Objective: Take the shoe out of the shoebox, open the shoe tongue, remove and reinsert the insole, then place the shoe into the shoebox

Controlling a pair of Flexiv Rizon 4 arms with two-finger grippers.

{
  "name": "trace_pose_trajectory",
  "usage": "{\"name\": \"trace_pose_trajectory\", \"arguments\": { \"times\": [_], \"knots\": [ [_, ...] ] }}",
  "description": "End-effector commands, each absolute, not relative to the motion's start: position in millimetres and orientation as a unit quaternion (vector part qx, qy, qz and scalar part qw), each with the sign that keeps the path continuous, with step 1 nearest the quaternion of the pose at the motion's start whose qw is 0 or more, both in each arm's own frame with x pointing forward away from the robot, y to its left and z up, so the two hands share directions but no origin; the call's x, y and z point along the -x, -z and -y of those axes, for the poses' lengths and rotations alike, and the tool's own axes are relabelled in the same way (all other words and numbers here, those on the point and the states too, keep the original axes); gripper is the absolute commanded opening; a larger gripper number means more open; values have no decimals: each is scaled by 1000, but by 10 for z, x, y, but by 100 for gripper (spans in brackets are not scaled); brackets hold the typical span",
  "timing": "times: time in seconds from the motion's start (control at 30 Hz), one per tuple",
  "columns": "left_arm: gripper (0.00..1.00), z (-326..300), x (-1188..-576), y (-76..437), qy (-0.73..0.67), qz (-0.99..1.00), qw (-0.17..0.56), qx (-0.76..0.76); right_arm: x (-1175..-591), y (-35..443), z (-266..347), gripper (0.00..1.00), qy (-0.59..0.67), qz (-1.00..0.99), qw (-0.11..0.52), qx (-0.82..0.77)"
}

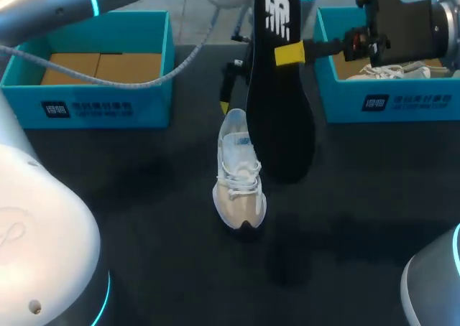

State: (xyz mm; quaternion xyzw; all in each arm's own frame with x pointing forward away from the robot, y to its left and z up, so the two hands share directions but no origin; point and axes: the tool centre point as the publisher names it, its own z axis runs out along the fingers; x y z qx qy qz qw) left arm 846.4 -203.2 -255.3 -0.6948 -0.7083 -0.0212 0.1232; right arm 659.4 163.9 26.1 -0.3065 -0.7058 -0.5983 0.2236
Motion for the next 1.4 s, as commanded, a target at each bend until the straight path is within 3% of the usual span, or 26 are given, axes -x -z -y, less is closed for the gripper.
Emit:
{"name": "trace_pose_trajectory", "arguments": {
  "times": [0.03,0.3,0.57,1.1,1.4],
  "knots": [
    [100,1787,-8500,2442,-78,732,33,676,-6828,-231,-1608,0,591,705,241,310],
    [100,1630,-8562,2190,-146,751,-41,642,-7107,-153,-1354,0,585,671,285,355],
    [100,1567,-8525,2052,-182,761,-67,620,-7309,-44,-1181,0,604,622,310,390],
    [100,1439,-8370,1495,-296,721,-212,590,-7727,667,-1077,0,599,526,384,466],
    [100,1350,-8180,1279,-355,658,-290,598,-7919,682,-1060,0,562,516,431,481]
  ]
}}
